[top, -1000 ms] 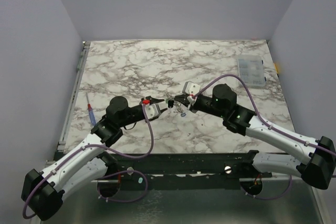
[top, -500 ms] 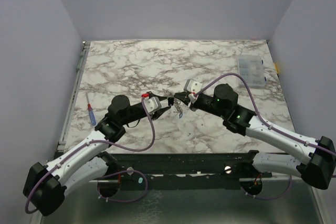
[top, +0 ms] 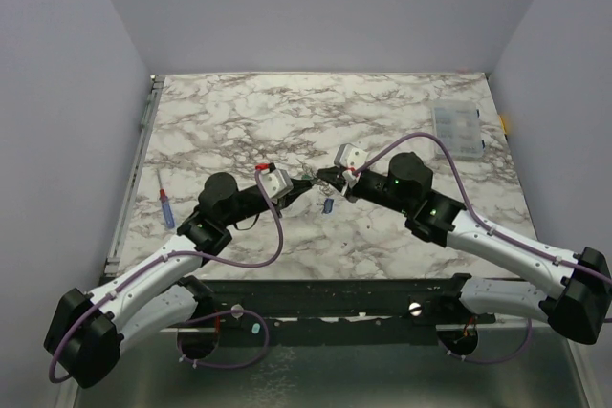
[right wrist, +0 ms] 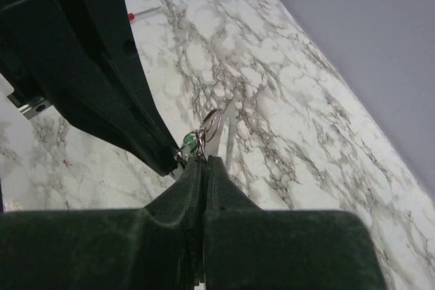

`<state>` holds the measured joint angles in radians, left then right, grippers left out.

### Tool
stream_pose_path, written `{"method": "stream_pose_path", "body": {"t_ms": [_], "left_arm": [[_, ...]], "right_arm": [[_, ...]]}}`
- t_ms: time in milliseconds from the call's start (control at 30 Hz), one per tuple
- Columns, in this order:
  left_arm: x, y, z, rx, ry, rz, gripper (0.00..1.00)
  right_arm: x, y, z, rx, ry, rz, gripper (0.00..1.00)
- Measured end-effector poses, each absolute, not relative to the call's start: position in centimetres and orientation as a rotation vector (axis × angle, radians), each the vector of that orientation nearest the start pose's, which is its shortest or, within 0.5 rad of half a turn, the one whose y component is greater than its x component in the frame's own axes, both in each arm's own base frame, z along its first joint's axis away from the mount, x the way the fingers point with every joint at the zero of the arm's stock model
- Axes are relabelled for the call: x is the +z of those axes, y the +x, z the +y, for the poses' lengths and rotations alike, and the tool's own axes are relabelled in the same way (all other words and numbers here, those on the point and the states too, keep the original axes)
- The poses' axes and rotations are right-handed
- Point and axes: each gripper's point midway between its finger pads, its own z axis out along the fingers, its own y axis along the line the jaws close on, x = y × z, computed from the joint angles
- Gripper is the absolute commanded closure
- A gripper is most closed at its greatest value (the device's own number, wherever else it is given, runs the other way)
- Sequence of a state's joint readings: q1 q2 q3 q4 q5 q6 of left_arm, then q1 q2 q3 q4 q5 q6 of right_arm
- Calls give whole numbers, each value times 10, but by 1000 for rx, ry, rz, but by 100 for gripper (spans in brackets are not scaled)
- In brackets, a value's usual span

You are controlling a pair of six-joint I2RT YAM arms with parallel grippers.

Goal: Put the keys on the keyring

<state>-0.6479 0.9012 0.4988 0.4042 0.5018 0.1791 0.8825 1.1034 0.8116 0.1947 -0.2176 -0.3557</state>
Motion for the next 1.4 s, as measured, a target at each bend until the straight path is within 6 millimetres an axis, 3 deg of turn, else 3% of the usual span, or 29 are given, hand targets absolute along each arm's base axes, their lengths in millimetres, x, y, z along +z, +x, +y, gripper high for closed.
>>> {"method": "stream_pose_path", "body": {"t_ms": [367, 1100, 1233, 1400], "left_arm": [[238, 225, -261, -720, 994, 1281, 100], [227, 234, -243, -619, 1067, 1343, 100], [224, 236, -240, -607, 1062, 1363, 100], [225, 240, -235, -573, 1044, 1373, 100]], "right_arm": [[273, 234, 321, 575, -1113, 1278, 99], [240, 244, 321, 530, -1139, 1383, 96], [231, 245, 323, 530, -1151, 1405, 84], [224, 246, 325, 538, -1153, 1430, 49]]}}
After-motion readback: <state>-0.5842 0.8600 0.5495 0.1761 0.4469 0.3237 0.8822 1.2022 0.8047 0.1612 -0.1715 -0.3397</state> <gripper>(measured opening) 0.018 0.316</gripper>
